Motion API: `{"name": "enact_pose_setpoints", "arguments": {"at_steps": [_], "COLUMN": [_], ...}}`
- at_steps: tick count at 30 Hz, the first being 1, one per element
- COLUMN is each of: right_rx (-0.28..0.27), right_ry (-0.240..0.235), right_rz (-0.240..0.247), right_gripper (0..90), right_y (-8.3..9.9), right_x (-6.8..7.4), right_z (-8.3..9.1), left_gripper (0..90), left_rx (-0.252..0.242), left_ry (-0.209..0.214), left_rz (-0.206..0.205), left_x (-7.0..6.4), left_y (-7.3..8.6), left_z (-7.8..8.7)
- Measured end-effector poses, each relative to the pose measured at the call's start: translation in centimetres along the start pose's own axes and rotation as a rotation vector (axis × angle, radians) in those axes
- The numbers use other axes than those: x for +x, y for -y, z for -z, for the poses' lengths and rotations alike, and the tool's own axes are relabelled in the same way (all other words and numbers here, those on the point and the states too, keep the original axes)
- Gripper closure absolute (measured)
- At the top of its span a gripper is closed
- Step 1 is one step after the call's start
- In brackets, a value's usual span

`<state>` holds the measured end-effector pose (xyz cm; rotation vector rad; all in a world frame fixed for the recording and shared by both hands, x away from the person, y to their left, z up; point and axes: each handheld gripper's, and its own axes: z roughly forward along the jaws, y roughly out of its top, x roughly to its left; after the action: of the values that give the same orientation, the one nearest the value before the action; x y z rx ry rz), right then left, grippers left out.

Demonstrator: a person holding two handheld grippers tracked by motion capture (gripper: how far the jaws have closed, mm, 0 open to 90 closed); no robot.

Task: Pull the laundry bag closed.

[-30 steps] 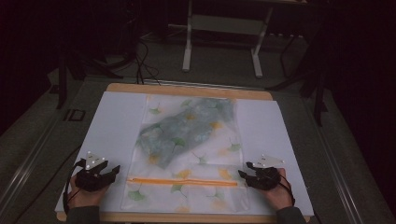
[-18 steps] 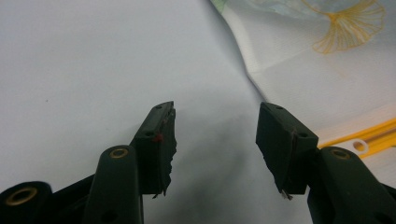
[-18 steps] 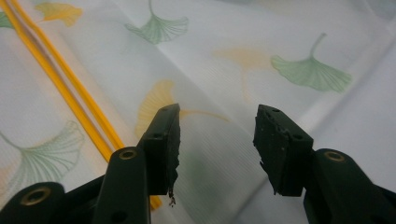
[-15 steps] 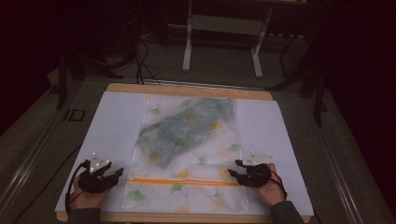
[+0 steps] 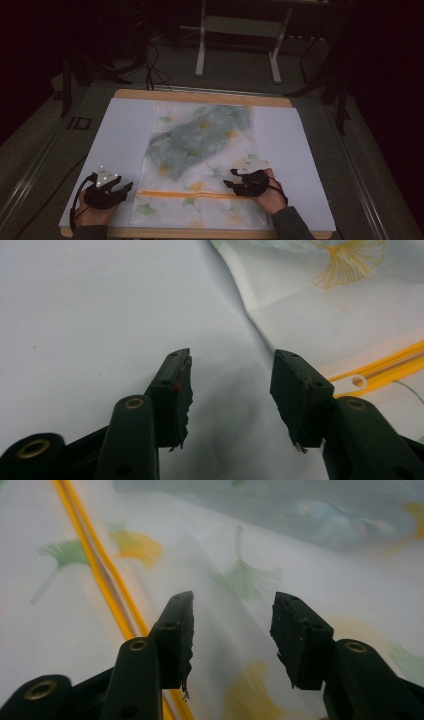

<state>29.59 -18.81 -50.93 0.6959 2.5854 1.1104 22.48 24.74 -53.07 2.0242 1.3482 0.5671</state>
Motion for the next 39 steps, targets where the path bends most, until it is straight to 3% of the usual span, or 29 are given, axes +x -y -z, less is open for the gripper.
{"name": "enact_pose_setpoints", "arguments": {"at_steps": [10,28,39], "right_rx": [-0.006,-0.002,-0.026], "right_ry": [-0.071,-0.19,-0.235], "right_rz": [0.061,0.153,0.168], "right_gripper": [54.3,62.9,64.4], "right_y": [-3.2,-6.2,-8.1], "right_x": [2.5,6.5,8.2], "right_z": [-2.5,-7.2,-9.4], "left_gripper": [52.5,57.3,58.6], "left_rx": [-0.002,0.005,0.005], "left_ry": [0.01,0.035,0.042], "left_rz": [0.008,0.005,0.003], "left_x": [-0.1,-0.1,-0.1], "left_y": [0.1,0.0,-0.1], "left_z": [0.2,0.4,0.4]}}
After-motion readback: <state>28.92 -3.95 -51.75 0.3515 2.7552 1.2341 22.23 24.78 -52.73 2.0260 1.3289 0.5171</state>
